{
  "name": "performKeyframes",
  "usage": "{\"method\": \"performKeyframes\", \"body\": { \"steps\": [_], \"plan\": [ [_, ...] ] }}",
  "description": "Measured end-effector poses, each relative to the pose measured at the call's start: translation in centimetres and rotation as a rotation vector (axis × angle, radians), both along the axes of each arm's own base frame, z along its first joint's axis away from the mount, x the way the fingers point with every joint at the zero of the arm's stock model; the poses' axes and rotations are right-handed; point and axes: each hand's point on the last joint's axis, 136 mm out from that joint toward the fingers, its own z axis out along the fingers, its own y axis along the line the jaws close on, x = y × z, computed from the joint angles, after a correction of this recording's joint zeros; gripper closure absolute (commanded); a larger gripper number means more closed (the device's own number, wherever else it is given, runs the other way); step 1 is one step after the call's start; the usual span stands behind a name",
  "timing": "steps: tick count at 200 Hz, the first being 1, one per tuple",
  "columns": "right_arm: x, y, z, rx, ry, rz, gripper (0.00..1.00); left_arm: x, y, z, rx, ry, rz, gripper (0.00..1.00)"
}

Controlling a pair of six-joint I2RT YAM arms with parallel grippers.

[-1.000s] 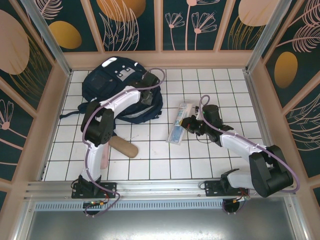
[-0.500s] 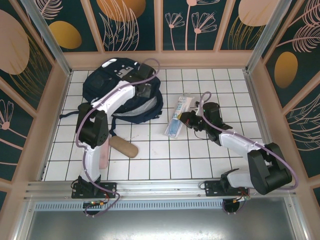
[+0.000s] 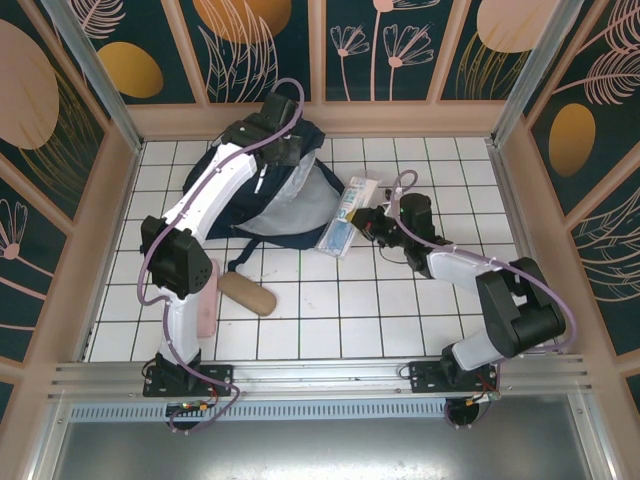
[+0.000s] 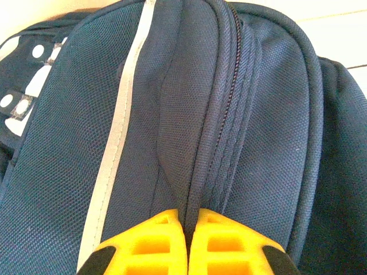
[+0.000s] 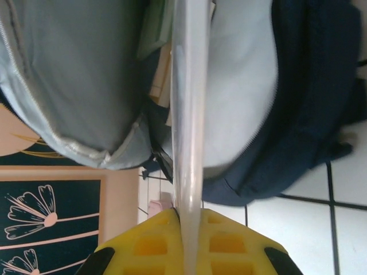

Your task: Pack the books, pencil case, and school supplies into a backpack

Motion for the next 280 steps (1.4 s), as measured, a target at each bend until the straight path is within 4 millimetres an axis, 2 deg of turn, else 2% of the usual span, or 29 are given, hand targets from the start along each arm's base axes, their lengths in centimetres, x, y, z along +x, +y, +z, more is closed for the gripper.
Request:
{"method": "performKeyframes", "body": {
  "steps": [23, 57, 100, 162, 207, 233, 251, 255, 272, 280],
  "plan": [
    [1.7, 1.0, 0.7, 0.023, -0.011, -0.002, 1.00, 0.2, 0.2, 0.8, -0.054, 0.002, -0.005, 1.00],
    [4.1, 3.6, 1.6, 0.063, -0.035, 0.013, 1.00, 0.5, 1.4, 2.2, -0.142, 0.006, 0.002, 1.00],
    [7.9, 8.2, 1.1, 0.127, -0.022, 0.023, 1.00, 0.9, 2.2, 3.4, -0.228, 0.006, 0.002, 1.00],
    [13.4, 15.0, 0.5, 0.236, 0.003, 0.021, 1.00, 0.9, 2.0, 3.6, -0.294, 0.028, 0.006, 1.00],
    [15.7, 19.5, -0.4, 0.293, 0.048, 0.040, 1.00, 1.1, 1.7, 4.0, -0.332, 0.025, 0.012, 1.00],
    [16.5, 21.6, -1.5, 0.291, 0.077, 0.042, 1.00, 1.0, 1.5, 4.0, -0.346, 0.032, 0.008, 1.00],
    [17.2, 22.8, -1.5, 0.287, 0.086, 0.044, 1.00, 0.9, 1.4, 4.0, -0.354, 0.036, -0.001, 1.00],
    [17.3, 23.1, -1.5, 0.285, 0.090, 0.045, 0.96, 0.9, 1.3, 4.0, -0.355, 0.037, -0.002, 1.00],
    [17.9, 23.7, -1.4, 0.279, 0.106, 0.047, 0.69, 0.9, 1.3, 4.1, -0.356, 0.037, -0.003, 1.00],
    [17.9, 23.8, -1.5, 0.274, 0.120, 0.049, 0.62, 0.9, 1.4, 4.1, -0.356, 0.037, -0.002, 1.00]
  ]
}}
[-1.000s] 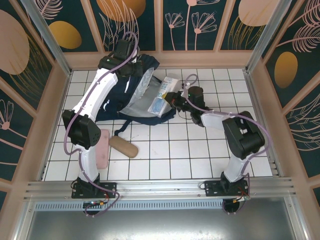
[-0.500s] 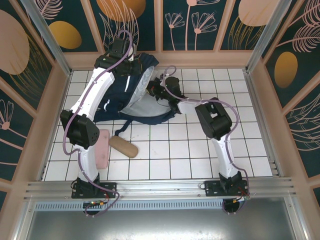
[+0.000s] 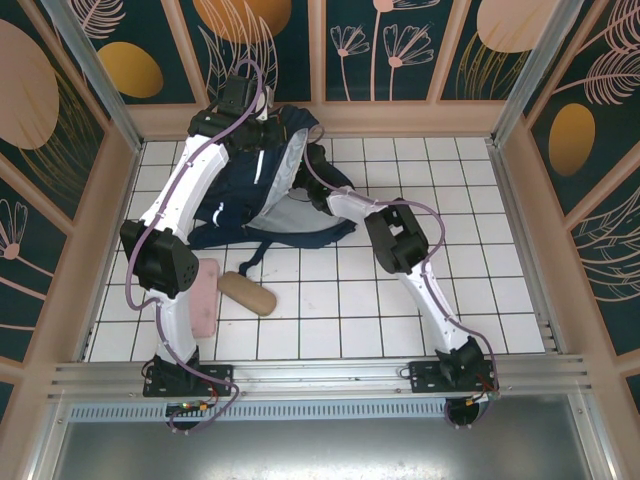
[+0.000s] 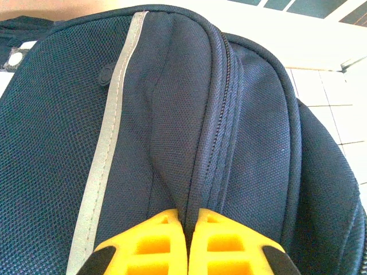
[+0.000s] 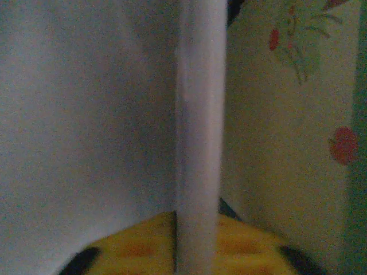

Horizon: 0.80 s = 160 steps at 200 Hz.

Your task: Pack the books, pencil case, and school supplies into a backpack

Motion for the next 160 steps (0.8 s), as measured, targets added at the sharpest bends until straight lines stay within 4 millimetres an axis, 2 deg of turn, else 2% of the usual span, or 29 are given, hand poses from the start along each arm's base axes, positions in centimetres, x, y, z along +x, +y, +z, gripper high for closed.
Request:
{"method": "performKeyframes", "body": {
  "steps": [20, 39, 98, 144, 160],
  "plan": [
    [-0.2, 0.2, 0.5, -0.010, -0.009, 0.017, 0.52, 0.0, 0.1, 0.0, 0.000, 0.000, 0.002, 1.00],
    [-0.5, -0.1, 0.9, -0.028, -0.010, 0.021, 0.47, 0.2, 0.4, 0.0, -0.001, 0.000, 0.007, 1.00],
    [-2.6, -1.5, 1.5, -0.117, 0.023, 0.043, 0.44, 0.8, 1.2, 0.3, -0.021, -0.013, 0.016, 1.00],
    [-5.1, -3.5, 1.6, -0.166, 0.048, 0.055, 0.41, 1.1, 1.3, 0.0, -0.033, -0.015, 0.016, 1.00],
    [-5.4, -4.1, 2.0, -0.172, 0.044, 0.053, 0.41, 1.2, 1.3, 0.0, -0.036, -0.015, 0.018, 1.00]
  ]
}}
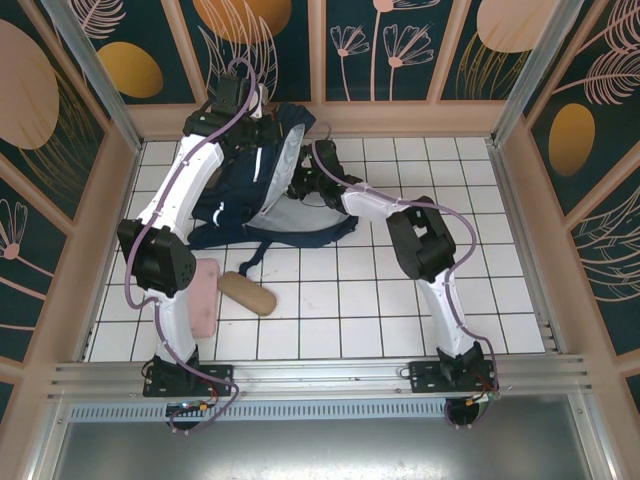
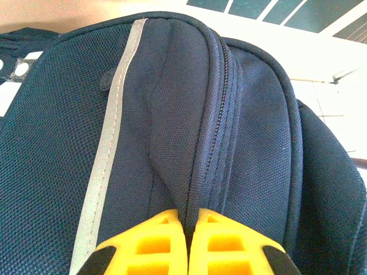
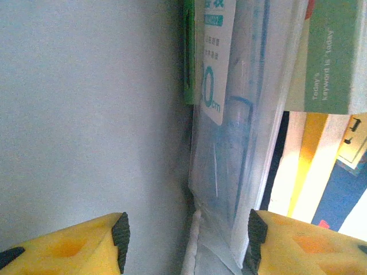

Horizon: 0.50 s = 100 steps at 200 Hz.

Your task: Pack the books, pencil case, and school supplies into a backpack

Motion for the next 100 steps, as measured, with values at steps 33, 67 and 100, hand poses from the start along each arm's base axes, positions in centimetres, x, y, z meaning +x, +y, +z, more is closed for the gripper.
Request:
{"method": "performKeyframes", "body": {
  "steps": [33, 67, 100],
  "plan": [
    [0.0, -1.0, 0.0, -0.011, -0.003, -0.008, 0.42, 0.0, 0.0, -0.1, -0.003, 0.003, 0.000, 1.00],
    [-0.9, -2.0, -1.7, -0.052, 0.015, -0.007, 0.42, 0.1, -0.2, -0.4, -0.010, 0.002, -0.006, 1.00],
    [-2.9, -4.1, -2.5, -0.129, 0.019, -0.013, 0.42, 0.4, -0.2, -0.5, -0.013, -0.001, -0.002, 1.00]
  ]
}}
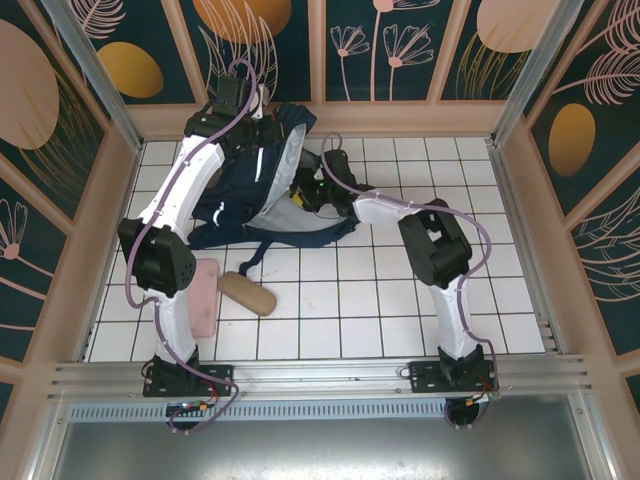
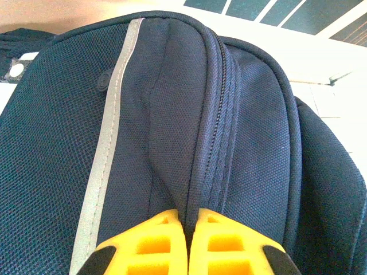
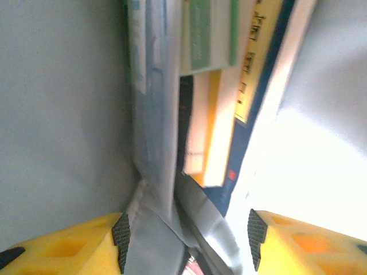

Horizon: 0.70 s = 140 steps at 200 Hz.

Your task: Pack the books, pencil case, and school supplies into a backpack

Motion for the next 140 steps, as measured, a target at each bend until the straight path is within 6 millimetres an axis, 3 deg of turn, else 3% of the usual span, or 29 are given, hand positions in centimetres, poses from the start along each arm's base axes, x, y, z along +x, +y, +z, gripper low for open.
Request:
{"method": "performKeyframes", "body": {
  "steps": [12, 43, 56, 74, 92, 119, 140],
  "plan": [
    [-0.7, -0.8, 0.5, -0.022, -0.019, -0.002, 0.42, 0.2, -0.1, -0.4, 0.000, 0.003, 0.000, 0.96],
    [-2.2, -3.0, 2.9, -0.089, -0.104, -0.005, 0.42, 1.5, -0.5, -1.7, 0.001, 0.009, 0.003, 0.58],
    [-2.8, -3.8, 3.6, -0.124, -0.142, -0.003, 0.41, 2.1, -0.4, -1.9, 0.001, 0.000, 0.015, 0.51],
    [-3.6, -4.9, 3.5, -0.188, -0.172, 0.002, 0.41, 2.6, 0.2, -1.8, 0.006, -0.008, 0.047, 0.43],
    [-4.6, -5.8, 2.7, -0.255, -0.186, 0.015, 0.41, 2.8, 1.2, -1.5, 0.020, -0.029, 0.085, 0.27],
    [-6.1, -6.5, 1.4, -0.330, -0.189, 0.044, 0.40, 0.8, 3.6, -1.9, 0.067, -0.013, 0.156, 0.08],
    [-7.0, -6.7, 0.9, -0.363, -0.194, 0.059, 0.40, -1.9, 6.1, -1.7, 0.094, -0.005, 0.218, 0.03]
  ]
}}
